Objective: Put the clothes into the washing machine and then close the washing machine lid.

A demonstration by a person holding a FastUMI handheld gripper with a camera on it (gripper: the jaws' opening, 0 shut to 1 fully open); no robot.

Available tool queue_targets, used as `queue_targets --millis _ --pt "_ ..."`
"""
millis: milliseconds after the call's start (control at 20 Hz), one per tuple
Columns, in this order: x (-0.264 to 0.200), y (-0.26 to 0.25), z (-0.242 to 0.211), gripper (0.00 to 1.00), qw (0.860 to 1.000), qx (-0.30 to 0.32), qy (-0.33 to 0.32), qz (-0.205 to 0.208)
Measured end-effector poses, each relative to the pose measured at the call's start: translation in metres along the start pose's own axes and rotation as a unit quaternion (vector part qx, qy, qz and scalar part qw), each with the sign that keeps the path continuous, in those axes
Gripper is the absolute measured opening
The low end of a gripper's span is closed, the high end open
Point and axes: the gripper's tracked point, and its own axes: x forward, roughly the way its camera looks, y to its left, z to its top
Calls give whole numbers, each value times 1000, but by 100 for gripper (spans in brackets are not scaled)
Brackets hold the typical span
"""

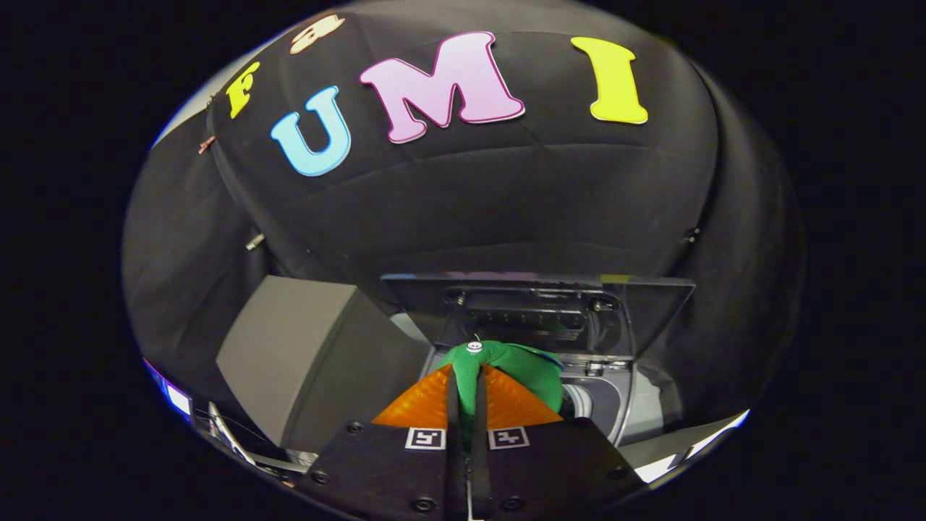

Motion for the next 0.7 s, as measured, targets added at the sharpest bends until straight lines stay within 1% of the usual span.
queue_targets --millis 50,250,550,700 --pt "4 2 -6 7 1000 7 2 3" --pt "22 -10 -39 7 999 29 26 -17" --pt "52 -40 -81 7 997 24 55 -58" --pt "63 -54 -105 7 994 9 74 -77"
